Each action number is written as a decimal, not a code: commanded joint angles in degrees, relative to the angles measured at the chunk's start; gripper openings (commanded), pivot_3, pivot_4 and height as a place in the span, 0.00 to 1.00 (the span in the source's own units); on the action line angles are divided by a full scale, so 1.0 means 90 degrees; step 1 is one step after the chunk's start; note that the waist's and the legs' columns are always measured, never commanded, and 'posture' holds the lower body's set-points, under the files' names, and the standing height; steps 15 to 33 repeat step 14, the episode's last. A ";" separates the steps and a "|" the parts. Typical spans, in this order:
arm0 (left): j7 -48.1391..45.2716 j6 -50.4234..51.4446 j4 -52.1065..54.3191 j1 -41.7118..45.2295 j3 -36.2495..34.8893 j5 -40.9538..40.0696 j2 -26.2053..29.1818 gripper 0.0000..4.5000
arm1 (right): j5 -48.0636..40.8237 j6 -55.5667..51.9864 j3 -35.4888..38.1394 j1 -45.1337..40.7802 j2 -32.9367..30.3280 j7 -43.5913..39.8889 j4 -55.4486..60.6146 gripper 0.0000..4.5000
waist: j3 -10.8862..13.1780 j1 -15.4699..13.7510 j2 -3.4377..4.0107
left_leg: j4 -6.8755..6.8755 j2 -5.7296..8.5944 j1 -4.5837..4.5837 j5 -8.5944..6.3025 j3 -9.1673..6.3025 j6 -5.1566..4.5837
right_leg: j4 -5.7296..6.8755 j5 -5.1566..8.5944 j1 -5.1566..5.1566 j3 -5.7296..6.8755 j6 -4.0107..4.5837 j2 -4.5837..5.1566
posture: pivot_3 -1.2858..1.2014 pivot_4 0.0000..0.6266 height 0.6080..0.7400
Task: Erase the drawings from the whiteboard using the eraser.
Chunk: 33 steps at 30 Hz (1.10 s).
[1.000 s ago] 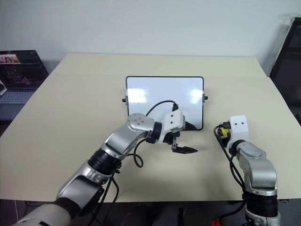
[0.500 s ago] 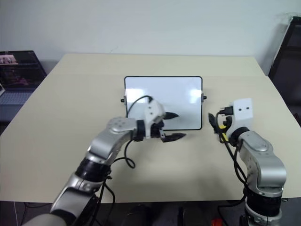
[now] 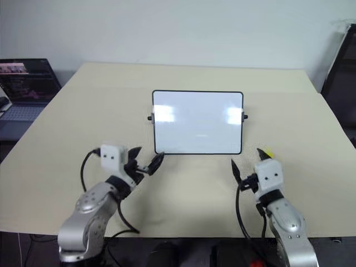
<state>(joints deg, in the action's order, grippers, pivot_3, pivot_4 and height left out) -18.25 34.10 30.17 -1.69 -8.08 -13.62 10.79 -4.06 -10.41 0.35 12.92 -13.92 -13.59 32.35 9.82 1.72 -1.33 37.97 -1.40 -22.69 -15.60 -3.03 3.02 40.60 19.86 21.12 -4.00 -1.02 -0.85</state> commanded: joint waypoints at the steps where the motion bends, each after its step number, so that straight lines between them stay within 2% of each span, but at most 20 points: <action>1: 0.0214 -0.0655 0.0353 -0.0391 -0.0115 0.0187 0.0001 1.00 | -0.0317 0.0670 0.0255 0.0206 0.0172 -0.0075 -0.0220 0.99 | 0.0000 0.0008 0.0000 | -0.0001 -0.0002 0.0004 0.0000 0.0000 0.0000 | 0.0002 0.0000 -0.0002 0.0000 0.0000 -0.0001 | 0.52 0.24 1.00; 9: 0.0574 -0.1115 0.0135 -0.0438 0.0278 0.0483 -0.0044 1.00 | -0.0708 0.0682 0.0488 0.0222 0.0092 -0.0333 -0.0474 0.99 | 0.0000 0.0004 0.0000 | 0.0000 0.0001 0.0007 0.0000 0.0002 0.0000 | 0.0008 0.0000 -0.0004 -0.0002 0.0001 -0.0003 | 0.52 0.24 1.00; 14: 0.0760 -0.1522 -0.0332 -0.0757 0.0376 0.0666 -0.0160 1.00 | -0.0610 0.0329 0.0544 0.0421 -0.0191 -0.0364 -0.0061 0.99 | 0.0000 0.0007 0.0002 | -0.0007 0.0000 0.0004 -0.0001 0.0002 0.0000 | 0.0006 0.0001 0.0000 -0.0002 0.0002 -0.0003 | 0.52 0.24 1.00; 33: 0.0760 -0.1522 -0.0332 -0.0757 0.0376 0.0666 -0.0160 1.00 | -0.0610 0.0329 0.0544 0.0421 -0.0191 -0.0364 -0.0061 0.99 | 0.0000 0.0007 0.0002 | -0.0007 0.0000 0.0004 -0.0001 0.0002 0.0000 | 0.0006 0.0001 0.0000 -0.0002 0.0002 -0.0003 | 0.52 0.24 1.00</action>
